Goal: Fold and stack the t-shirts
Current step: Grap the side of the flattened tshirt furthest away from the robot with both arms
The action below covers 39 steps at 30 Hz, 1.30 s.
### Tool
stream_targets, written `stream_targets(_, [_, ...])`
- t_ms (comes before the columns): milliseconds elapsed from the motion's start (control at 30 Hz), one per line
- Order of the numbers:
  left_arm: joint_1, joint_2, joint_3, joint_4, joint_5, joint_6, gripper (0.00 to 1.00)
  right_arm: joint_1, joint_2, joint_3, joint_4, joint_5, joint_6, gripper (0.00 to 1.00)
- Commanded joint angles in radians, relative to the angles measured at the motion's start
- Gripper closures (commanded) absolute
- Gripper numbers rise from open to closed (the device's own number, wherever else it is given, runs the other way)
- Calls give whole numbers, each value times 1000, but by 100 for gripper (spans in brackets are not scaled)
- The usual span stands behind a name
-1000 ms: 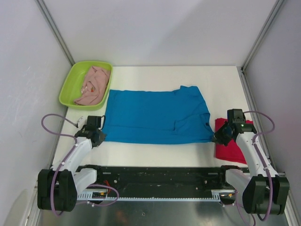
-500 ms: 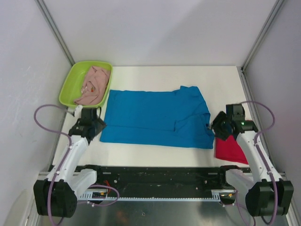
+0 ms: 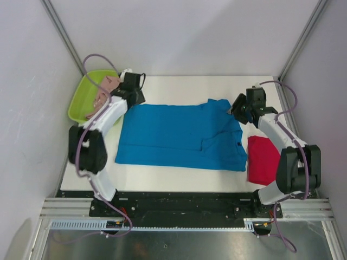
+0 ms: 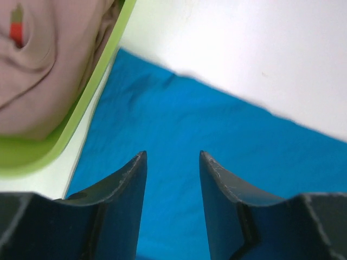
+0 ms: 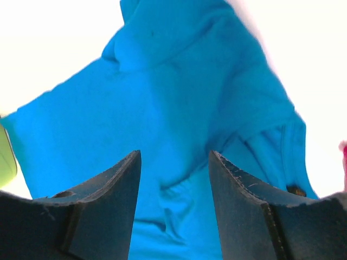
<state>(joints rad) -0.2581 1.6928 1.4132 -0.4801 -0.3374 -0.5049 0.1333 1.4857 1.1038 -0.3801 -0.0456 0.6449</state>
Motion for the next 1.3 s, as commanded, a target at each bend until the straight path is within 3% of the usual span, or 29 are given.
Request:
stream_targets(0, [-2,228,222,13,-86,94,53,-49,73,78,132,-22,-30,43])
stream_targets(233, [-3,495,464,11,-211,122,56,-86,180,114,198,-59,-39,44])
stream_targets(567, [16,638,582,-29,-266,42,60,-149,242,129,224,-107,-54,45])
stream_targets(967, [71,616,479,-90,-171,-192,60,-185,293,137,239,-145,-47,45])
stream_targets(1267, [97,645,503,-115,-139,-281,61,-187,301,137,238,-143,-53,46])
